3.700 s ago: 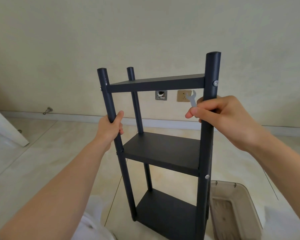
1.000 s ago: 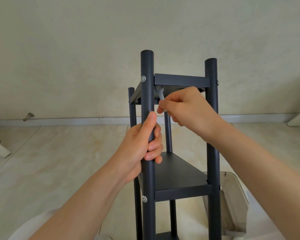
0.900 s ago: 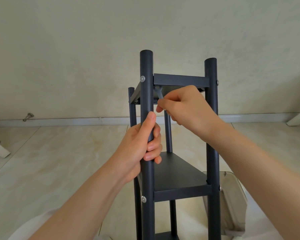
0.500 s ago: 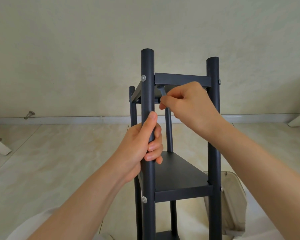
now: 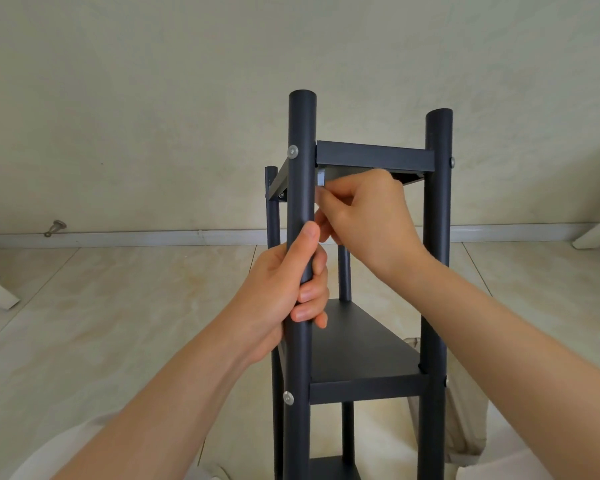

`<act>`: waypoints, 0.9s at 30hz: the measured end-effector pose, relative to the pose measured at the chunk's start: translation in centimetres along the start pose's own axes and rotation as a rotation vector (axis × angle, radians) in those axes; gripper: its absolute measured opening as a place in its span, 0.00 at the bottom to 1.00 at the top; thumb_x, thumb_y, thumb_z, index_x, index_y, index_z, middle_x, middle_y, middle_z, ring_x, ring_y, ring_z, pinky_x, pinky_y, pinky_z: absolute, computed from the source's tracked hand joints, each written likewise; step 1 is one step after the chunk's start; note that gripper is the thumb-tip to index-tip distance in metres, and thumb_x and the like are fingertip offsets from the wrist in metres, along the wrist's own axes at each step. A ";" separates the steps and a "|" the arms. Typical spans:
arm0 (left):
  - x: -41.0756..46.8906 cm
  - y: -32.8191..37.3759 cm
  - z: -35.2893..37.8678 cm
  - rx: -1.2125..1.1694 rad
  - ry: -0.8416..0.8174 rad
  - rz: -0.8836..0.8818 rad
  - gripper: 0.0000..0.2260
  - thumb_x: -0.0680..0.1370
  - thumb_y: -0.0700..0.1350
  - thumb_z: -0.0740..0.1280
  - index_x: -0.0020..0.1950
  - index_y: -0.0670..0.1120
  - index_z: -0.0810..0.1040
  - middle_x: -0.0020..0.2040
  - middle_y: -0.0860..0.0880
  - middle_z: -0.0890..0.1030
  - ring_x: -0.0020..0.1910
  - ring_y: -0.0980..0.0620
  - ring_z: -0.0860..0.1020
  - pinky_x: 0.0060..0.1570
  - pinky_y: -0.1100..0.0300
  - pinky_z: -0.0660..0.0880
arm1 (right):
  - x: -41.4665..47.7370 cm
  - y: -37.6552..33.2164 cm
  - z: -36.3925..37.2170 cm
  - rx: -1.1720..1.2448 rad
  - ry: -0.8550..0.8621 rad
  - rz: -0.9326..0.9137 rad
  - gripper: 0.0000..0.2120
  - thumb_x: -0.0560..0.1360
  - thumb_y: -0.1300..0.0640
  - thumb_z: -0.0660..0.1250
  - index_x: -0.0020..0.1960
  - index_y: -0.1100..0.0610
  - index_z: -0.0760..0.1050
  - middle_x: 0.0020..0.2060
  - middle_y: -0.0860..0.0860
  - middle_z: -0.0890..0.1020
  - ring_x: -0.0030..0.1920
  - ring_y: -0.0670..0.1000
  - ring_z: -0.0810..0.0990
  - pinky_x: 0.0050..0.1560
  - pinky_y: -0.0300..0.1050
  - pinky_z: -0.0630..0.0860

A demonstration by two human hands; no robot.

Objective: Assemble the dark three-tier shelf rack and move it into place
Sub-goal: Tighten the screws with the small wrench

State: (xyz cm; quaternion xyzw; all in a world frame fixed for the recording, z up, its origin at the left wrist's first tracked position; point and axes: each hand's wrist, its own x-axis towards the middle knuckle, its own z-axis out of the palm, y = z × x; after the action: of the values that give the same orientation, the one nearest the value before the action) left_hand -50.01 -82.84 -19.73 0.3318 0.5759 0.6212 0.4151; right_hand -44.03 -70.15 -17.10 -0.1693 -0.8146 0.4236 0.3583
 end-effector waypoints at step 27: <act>0.1 -0.1 0.4 0.005 -0.030 -0.001 0.22 0.69 0.68 0.63 0.31 0.51 0.72 0.24 0.52 0.63 0.20 0.55 0.61 0.27 0.60 0.74 | -0.8 0.0 -1.8 -0.168 0.068 -0.037 0.16 0.79 0.60 0.63 0.37 0.70 0.76 0.29 0.65 0.74 0.32 0.60 0.70 0.33 0.45 0.67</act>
State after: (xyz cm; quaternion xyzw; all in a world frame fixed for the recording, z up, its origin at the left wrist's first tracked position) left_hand -49.69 -82.60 -19.75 0.3419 0.5713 0.6144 0.4233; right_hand -42.21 -69.62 -16.77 -0.1978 -0.8375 0.3413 0.3781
